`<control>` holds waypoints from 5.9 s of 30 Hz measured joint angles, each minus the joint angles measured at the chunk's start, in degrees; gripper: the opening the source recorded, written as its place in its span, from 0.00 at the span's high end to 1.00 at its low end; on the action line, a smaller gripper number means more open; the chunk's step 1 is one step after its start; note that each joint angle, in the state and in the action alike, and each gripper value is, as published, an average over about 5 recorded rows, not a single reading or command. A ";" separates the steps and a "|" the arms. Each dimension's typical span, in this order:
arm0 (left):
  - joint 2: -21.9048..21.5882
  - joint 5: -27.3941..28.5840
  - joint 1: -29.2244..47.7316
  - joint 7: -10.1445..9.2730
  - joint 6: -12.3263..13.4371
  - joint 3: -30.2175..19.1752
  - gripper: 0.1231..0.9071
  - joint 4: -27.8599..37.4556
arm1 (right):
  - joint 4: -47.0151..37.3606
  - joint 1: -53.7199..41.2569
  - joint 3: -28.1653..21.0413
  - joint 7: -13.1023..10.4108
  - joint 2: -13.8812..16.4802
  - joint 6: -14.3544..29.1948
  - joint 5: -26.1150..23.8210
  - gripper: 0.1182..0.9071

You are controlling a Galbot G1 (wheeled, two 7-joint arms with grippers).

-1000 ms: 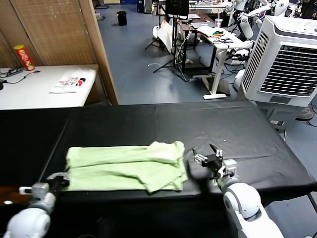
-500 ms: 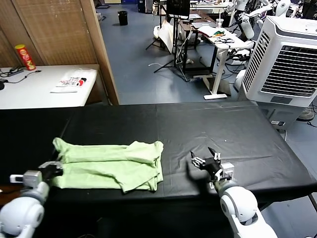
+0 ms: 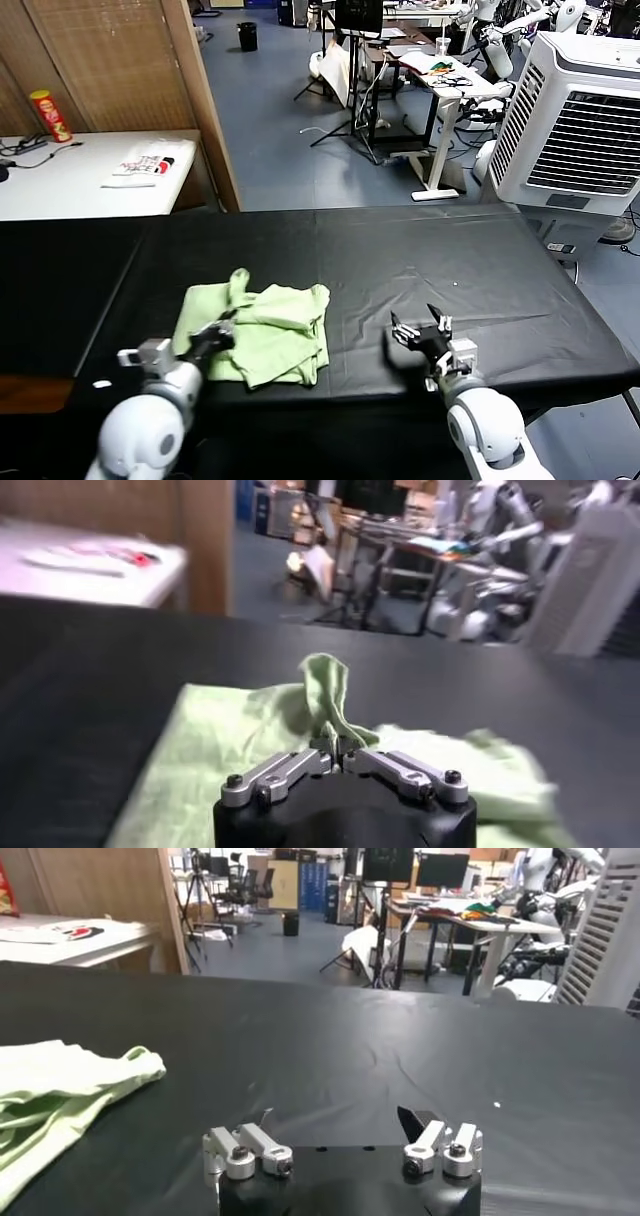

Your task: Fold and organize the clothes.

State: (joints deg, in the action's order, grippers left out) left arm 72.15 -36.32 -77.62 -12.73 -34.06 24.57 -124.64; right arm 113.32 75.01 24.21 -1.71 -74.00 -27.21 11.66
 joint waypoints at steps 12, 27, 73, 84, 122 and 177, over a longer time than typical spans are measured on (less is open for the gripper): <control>6.23 3.60 2.33 0.76 -0.27 -6.41 0.97 1.24 | -0.39 -0.65 -0.72 -0.02 -0.22 -0.27 -0.40 0.14; 9.40 7.96 0.37 3.56 1.79 -8.50 0.86 3.20 | -1.04 -1.88 -2.08 1.06 0.09 1.21 1.16 0.14; 7.38 -2.38 -5.30 11.31 14.25 11.93 0.14 11.06 | -2.43 -8.61 -16.73 5.53 3.33 11.39 1.98 0.14; 9.84 -4.54 -4.53 11.68 15.25 11.88 0.48 14.64 | -0.33 -7.22 -15.26 5.53 3.80 11.73 2.11 0.14; -15.67 9.93 -10.35 9.71 14.90 31.85 0.97 13.25 | 1.20 -1.88 -9.55 2.83 0.41 11.00 -7.00 0.14; 10.84 24.83 -8.39 10.60 11.28 -4.50 0.14 -3.30 | 0.17 -5.22 -14.36 -1.39 -0.75 -0.84 12.43 0.14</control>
State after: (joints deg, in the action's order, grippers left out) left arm 82.98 -11.49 -86.01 -2.13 -22.78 20.07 -127.95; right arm 113.49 69.79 9.85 -3.10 -74.75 -28.05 24.08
